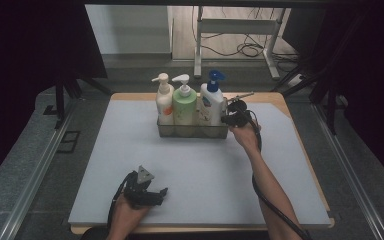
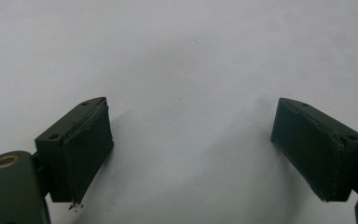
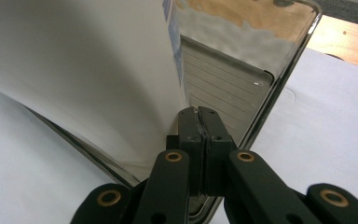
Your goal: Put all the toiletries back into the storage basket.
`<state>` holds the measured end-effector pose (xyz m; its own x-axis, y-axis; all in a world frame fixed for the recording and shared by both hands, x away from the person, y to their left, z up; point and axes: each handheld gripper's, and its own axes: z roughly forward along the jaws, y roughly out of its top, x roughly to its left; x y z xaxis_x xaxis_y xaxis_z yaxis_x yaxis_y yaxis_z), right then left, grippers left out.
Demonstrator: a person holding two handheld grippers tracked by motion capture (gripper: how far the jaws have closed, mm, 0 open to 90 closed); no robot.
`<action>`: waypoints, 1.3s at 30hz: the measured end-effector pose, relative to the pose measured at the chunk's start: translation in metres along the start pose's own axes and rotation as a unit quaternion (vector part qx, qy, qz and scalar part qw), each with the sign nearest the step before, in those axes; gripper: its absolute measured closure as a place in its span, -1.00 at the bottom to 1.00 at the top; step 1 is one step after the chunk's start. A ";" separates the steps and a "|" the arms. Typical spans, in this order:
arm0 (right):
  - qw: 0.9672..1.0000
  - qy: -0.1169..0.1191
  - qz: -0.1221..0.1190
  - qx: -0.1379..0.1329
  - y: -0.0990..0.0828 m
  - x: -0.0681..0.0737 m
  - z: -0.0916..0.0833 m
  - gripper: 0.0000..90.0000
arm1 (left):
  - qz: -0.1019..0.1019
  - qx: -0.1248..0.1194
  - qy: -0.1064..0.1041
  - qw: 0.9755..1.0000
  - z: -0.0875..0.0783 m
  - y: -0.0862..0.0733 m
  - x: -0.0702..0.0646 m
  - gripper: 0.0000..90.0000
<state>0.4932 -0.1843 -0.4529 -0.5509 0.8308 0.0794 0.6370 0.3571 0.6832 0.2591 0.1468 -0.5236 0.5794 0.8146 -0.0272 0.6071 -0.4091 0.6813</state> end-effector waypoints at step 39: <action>0.999 0.024 -0.032 0.011 0.001 0.023 0.013 0.94 | -0.002 -0.001 -0.001 1.000 0.000 0.000 0.000 -0.74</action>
<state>0.4886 -0.1590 -0.4596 -0.6163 0.7843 0.0717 0.6110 0.4187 0.6718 0.2591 0.1467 -0.5238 0.5784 0.8152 -0.0308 0.6082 -0.4058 0.6823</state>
